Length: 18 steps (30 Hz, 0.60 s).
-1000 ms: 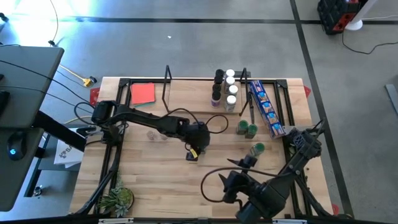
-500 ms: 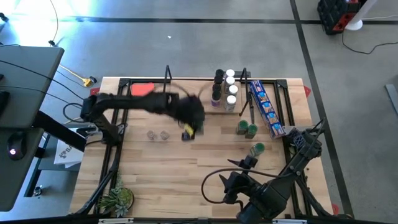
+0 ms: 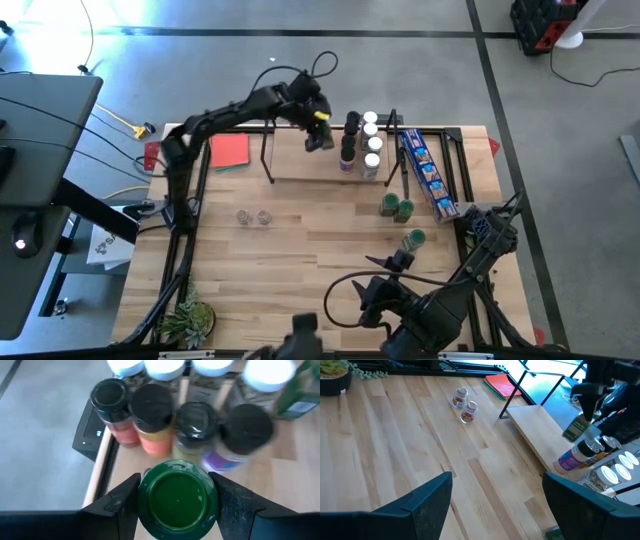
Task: Shelf spices
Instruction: Put the left green seasoning bottle on the shelf
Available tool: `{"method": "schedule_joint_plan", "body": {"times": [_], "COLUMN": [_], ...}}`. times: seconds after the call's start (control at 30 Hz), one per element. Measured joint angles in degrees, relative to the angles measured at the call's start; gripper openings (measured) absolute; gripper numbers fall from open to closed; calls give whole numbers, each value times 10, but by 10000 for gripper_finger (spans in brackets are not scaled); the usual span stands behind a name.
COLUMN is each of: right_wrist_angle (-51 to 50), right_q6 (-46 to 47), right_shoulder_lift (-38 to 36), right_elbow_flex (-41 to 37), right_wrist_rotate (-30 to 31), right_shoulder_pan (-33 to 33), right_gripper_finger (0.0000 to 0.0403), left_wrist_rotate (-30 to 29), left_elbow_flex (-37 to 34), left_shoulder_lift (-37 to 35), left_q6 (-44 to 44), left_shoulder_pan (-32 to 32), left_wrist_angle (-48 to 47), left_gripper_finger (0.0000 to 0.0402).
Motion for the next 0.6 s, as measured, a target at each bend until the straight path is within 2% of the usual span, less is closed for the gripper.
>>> {"method": "schedule_joint_plan", "body": {"times": [0.1, 0.27, 0.37, 0.47, 0.6], "right_wrist_angle": [0, 0, 0, 0, 0], "right_q6": [1, 6, 17, 24, 25], "right_shoulder_lift": [0, 0, 0, 0, 0], "right_elbow_flex": [0, 0, 0, 0, 0], "right_wrist_rotate": [0, -2, -3, -4, -4], "right_shoulder_pan": [0, 0, 0, 0, 0], "right_gripper_finger": [305, 305, 305, 305, 305], "left_wrist_rotate": [18, 15, 1, -19, -19], "left_elbow_flex": [59, 130, 141, 142, 142], "left_shoulder_lift": [46, 104, 115, 115, 115], "left_q6": [15, 50, 86, 114, 136], "left_shoulder_pan": [15, 22, 22, 22, 24], "left_wrist_angle": [-26, -84, -104, -106, -106], "left_gripper_finger": [195, 195, 196, 214, 223]}}
